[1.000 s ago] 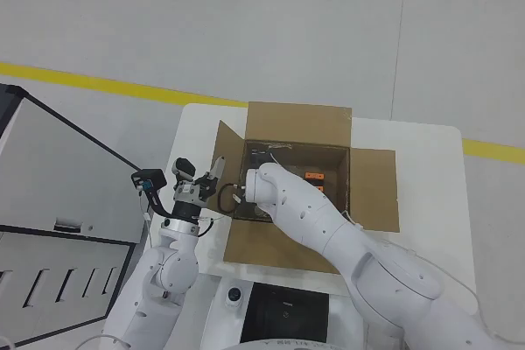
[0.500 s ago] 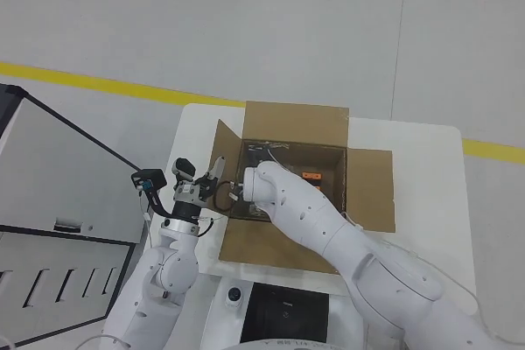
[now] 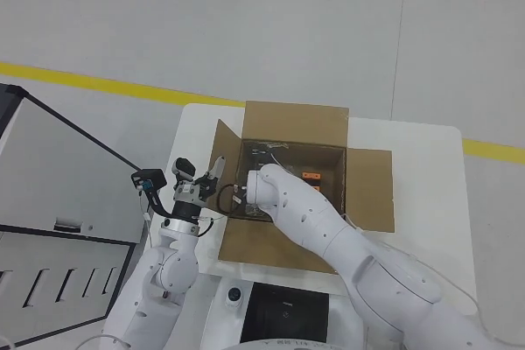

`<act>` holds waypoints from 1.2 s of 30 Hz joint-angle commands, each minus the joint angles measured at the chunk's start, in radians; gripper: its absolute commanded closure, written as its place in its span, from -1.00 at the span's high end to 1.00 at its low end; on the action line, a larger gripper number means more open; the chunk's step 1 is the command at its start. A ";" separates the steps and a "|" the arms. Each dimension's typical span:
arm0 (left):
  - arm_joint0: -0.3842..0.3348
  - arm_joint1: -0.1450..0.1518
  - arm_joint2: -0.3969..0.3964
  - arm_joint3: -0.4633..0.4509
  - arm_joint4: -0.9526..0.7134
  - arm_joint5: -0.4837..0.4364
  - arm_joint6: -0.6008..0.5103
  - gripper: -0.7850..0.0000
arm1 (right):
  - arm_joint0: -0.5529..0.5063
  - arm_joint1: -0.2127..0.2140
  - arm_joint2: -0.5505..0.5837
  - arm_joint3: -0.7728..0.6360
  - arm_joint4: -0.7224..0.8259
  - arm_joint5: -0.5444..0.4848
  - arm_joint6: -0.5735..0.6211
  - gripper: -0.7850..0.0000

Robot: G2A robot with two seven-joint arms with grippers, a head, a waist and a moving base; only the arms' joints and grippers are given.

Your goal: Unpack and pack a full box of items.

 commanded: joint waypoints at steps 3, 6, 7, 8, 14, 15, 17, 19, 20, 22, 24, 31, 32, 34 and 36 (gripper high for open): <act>0.000 0.000 0.000 0.000 0.000 0.000 0.000 1.00 | 0.001 -0.003 0.006 0.018 -0.003 -0.019 0.002 1.00; 0.000 0.000 0.000 0.000 0.000 0.000 0.000 1.00 | 0.006 -0.006 0.016 0.039 0.000 -0.038 -0.003 1.00; 0.000 0.000 0.000 0.000 0.000 0.000 0.000 1.00 | 0.008 -0.007 0.019 0.045 0.001 -0.042 -0.004 1.00; 0.000 0.000 0.000 0.000 0.000 0.000 0.000 1.00 | 0.010 -0.008 0.023 0.052 0.003 -0.047 -0.006 1.00; 0.000 0.000 0.000 0.000 0.000 0.000 0.000 1.00 | 0.017 -0.023 0.036 0.093 0.017 -0.066 -0.026 1.00; 0.000 0.000 0.000 0.000 0.000 0.000 0.000 1.00 | 0.019 -0.025 0.038 0.101 0.019 -0.067 -0.030 1.00; 0.000 0.000 0.000 0.000 0.000 0.000 0.000 1.00 | 0.018 -0.031 0.040 0.111 0.022 -0.069 -0.037 0.99; 0.000 0.000 0.000 0.000 0.000 0.000 0.000 1.00 | 0.017 -0.036 0.043 0.120 0.026 -0.072 -0.042 0.69; 0.000 0.000 0.000 0.000 0.000 0.000 0.000 1.00 | 0.018 -0.039 0.044 0.126 0.026 -0.073 -0.045 0.44; 0.000 0.000 0.000 0.000 0.000 0.000 0.000 1.00 | 0.019 -0.043 0.045 0.134 0.026 -0.076 -0.048 0.00; 0.000 0.000 0.000 0.000 0.000 0.000 0.000 1.00 | 0.015 -0.048 0.042 0.138 0.023 -0.081 -0.046 -0.07; 0.000 0.000 0.000 0.000 0.000 0.000 0.000 1.00 | 0.023 -0.056 0.047 0.158 0.010 -0.095 -0.035 -0.62; 0.000 0.000 0.000 0.000 0.000 0.000 0.000 1.00 | 0.026 -0.057 0.048 0.162 0.008 -0.098 -0.035 -0.68; 0.000 0.000 0.000 0.000 0.000 0.000 0.000 1.00 | 0.029 -0.059 0.051 0.168 0.006 -0.101 -0.036 -0.93; 0.000 0.000 0.000 0.000 0.000 0.000 0.000 1.00 | 0.031 -0.062 0.055 0.174 0.007 -0.102 -0.038 -1.00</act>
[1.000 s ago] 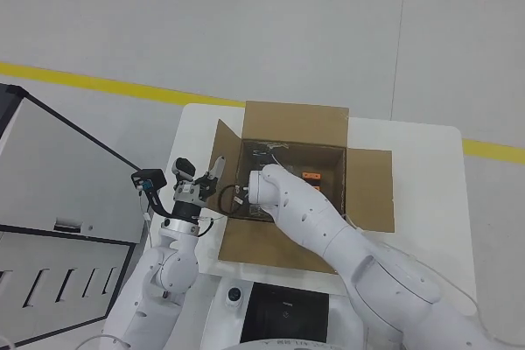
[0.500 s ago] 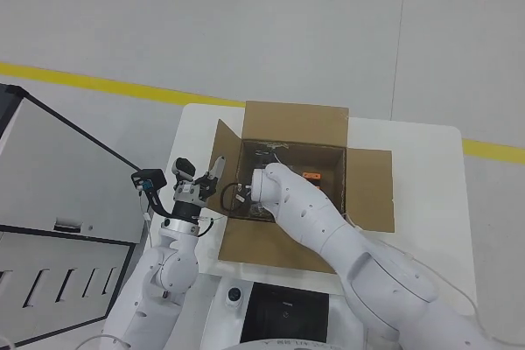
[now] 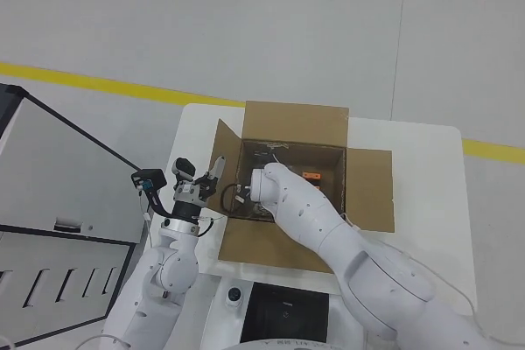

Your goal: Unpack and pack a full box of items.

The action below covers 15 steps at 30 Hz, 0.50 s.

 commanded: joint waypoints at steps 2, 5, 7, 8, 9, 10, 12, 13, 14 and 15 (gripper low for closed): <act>0.000 0.000 0.000 0.000 0.000 0.000 0.000 1.00 | 0.002 -0.004 0.004 0.009 0.001 -0.003 -0.003 -1.00; 0.000 0.000 0.000 0.000 0.000 0.000 0.000 1.00 | 0.004 -0.008 0.010 0.018 0.003 -0.002 -0.011 -1.00; 0.000 0.000 0.000 0.000 0.000 0.000 0.000 1.00 | 0.001 -0.012 0.012 0.018 0.003 -0.001 -0.020 -1.00; 0.000 0.000 0.000 0.000 0.000 0.000 0.000 1.00 | 0.001 -0.013 0.015 0.017 0.004 -0.001 -0.026 -1.00; 0.000 0.000 0.000 0.000 0.000 0.000 0.000 1.00 | -0.001 -0.015 0.016 0.016 0.004 -0.001 -0.032 -1.00; 0.000 0.000 0.000 0.000 0.000 0.000 0.000 1.00 | 0.000 -0.016 0.019 0.015 0.006 -0.003 -0.036 -1.00; 0.000 0.000 0.000 0.000 0.000 0.000 0.000 1.00 | -0.003 -0.017 0.023 0.011 0.006 -0.006 -0.046 -1.00; 0.000 0.000 0.000 0.000 0.000 0.000 0.000 1.00 | -0.004 -0.018 0.027 0.010 0.009 -0.006 -0.051 -1.00; 0.000 0.000 0.000 0.000 0.000 0.000 0.000 1.00 | -0.006 -0.018 0.030 0.008 0.009 -0.009 -0.054 -1.00; 0.000 0.000 0.000 0.000 0.000 0.000 0.000 1.00 | -0.004 -0.017 0.032 0.006 0.007 -0.010 -0.057 -1.00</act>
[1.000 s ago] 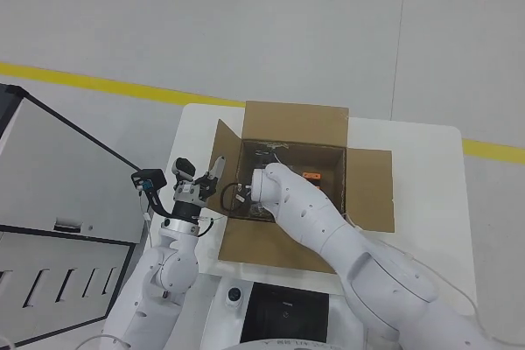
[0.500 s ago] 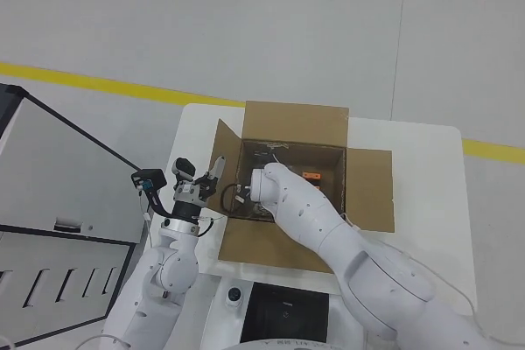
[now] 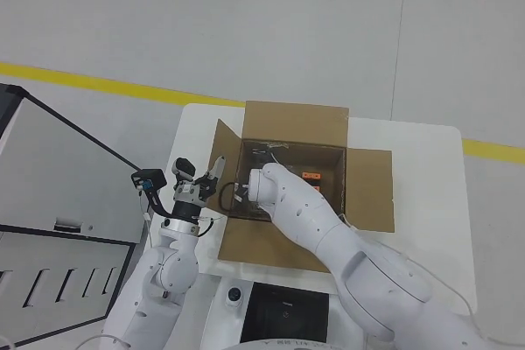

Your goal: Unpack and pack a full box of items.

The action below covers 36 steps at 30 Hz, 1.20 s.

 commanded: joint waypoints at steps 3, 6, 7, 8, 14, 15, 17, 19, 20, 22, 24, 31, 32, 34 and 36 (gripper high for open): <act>0.000 0.000 0.000 0.000 0.000 0.000 0.000 1.00 | -0.004 0.002 0.008 -0.013 -0.007 -0.005 -0.009 -1.00; 0.000 0.000 0.000 0.000 0.000 0.000 0.000 1.00 | -0.009 0.004 0.013 -0.031 -0.017 0.008 -0.011 -1.00; 0.000 0.000 0.000 0.000 0.000 0.000 0.000 1.00 | -0.010 0.004 0.014 -0.040 -0.022 0.015 -0.011 -1.00; 0.000 0.000 0.000 0.000 0.000 0.000 0.000 1.00 | -0.015 0.005 0.014 -0.053 -0.028 0.021 -0.011 -1.00; 0.000 0.000 0.000 0.000 0.000 0.000 0.000 1.00 | -0.048 0.020 0.024 -0.142 -0.073 0.074 -0.022 -1.00; 0.000 0.000 0.000 0.000 0.000 0.000 0.000 1.00 | -0.055 0.024 0.026 -0.160 -0.083 0.084 -0.022 -1.00; 0.000 0.000 0.000 0.000 0.000 0.000 0.000 1.00 | -0.071 0.032 0.030 -0.199 -0.109 0.111 -0.026 -1.00; 0.000 0.000 0.000 0.000 0.000 0.000 0.000 1.00 | -0.088 0.042 0.033 -0.242 -0.142 0.144 -0.028 -1.00; 0.000 0.000 0.000 0.000 0.000 0.000 0.000 1.00 | -0.098 0.047 0.033 -0.266 -0.161 0.164 -0.027 -1.00; 0.000 0.000 0.000 0.000 0.000 0.000 0.000 1.00 | -0.118 0.058 0.035 -0.319 -0.199 0.196 -0.022 -1.00; 0.000 0.000 0.000 0.000 0.000 0.000 0.000 1.00 | -0.137 0.072 0.044 -0.381 -0.239 0.226 -0.009 -1.00; 0.000 0.000 0.000 0.000 0.000 0.000 0.000 1.00 | -0.233 0.140 0.085 -0.662 -0.431 0.273 0.081 -1.00; 0.000 0.000 0.000 0.000 0.000 0.000 0.000 1.00 | -0.252 0.151 0.090 -0.707 -0.464 0.277 0.103 -1.00; 0.000 0.000 0.000 0.000 0.000 0.000 0.000 1.00 | -0.286 0.172 0.104 -0.798 -0.535 0.277 0.147 -1.00; 0.000 0.000 0.000 0.000 0.000 0.000 0.000 1.00 | -0.321 0.192 0.125 -0.885 -0.610 0.277 0.195 -1.00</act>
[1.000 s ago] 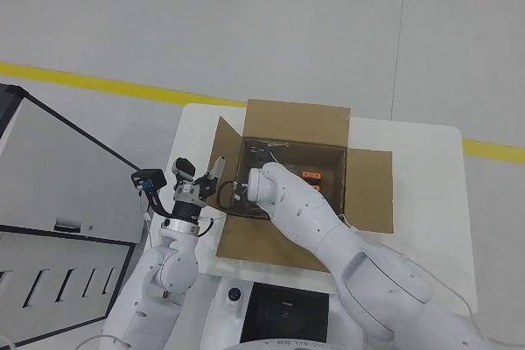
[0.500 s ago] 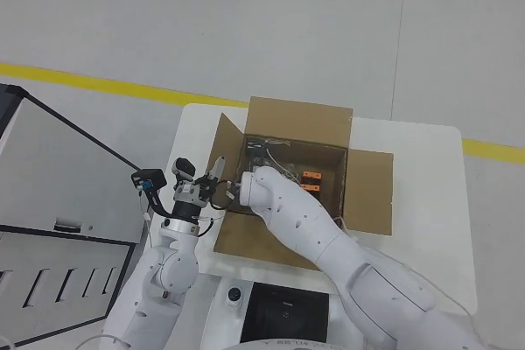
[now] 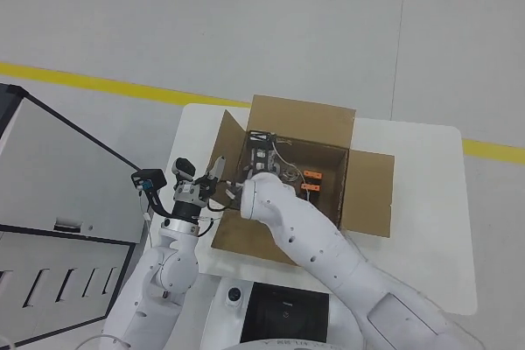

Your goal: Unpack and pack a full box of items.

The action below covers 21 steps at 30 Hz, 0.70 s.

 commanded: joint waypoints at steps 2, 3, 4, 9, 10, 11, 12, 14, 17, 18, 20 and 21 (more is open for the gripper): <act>0.000 0.000 0.000 0.000 0.000 0.000 0.000 1.00 | -0.043 0.026 0.034 -0.117 -0.105 -0.005 0.070 -1.00; 0.000 0.000 0.000 0.000 0.000 0.000 0.000 1.00 | -0.061 0.033 0.045 -0.152 -0.138 -0.010 0.093 -1.00; 0.000 0.000 0.000 0.000 0.000 0.000 0.000 1.00 | -0.081 0.041 0.058 -0.185 -0.166 -0.020 0.107 -1.00; 0.000 0.000 0.000 0.000 0.000 0.000 0.000 1.00 | -0.187 0.067 0.123 -0.350 -0.286 -0.066 0.153 -1.00; 0.000 0.000 0.000 0.000 0.000 0.000 0.000 1.00 | -0.205 0.071 0.131 -0.385 -0.318 -0.076 0.163 -1.00; 0.000 0.000 0.000 0.000 0.000 0.000 0.000 1.00 | -0.223 0.074 0.137 -0.414 -0.348 -0.087 0.174 -1.00; 0.000 0.000 0.000 0.000 0.000 0.000 0.000 1.00 | -0.238 0.079 0.144 -0.441 -0.385 -0.104 0.190 -1.00; 0.000 0.000 0.000 0.000 0.000 0.000 0.000 1.00 | -0.266 0.087 0.152 -0.489 -0.474 -0.146 0.215 -1.00; 0.000 0.000 0.000 0.000 0.000 0.000 0.000 1.00 | -0.317 0.098 0.173 -0.587 -0.586 -0.208 0.257 -1.00; 0.000 0.000 0.000 0.000 0.000 0.000 0.000 1.00 | -0.340 0.101 0.172 -0.619 -0.626 -0.228 0.267 -1.00; 0.000 0.000 0.000 0.000 0.000 0.000 0.000 1.00 | -0.381 0.107 0.180 -0.677 -0.717 -0.260 0.291 -1.00; 0.000 0.000 0.000 0.000 0.000 0.000 0.000 1.00 | -0.398 0.109 0.185 -0.707 -0.746 -0.279 0.309 -1.00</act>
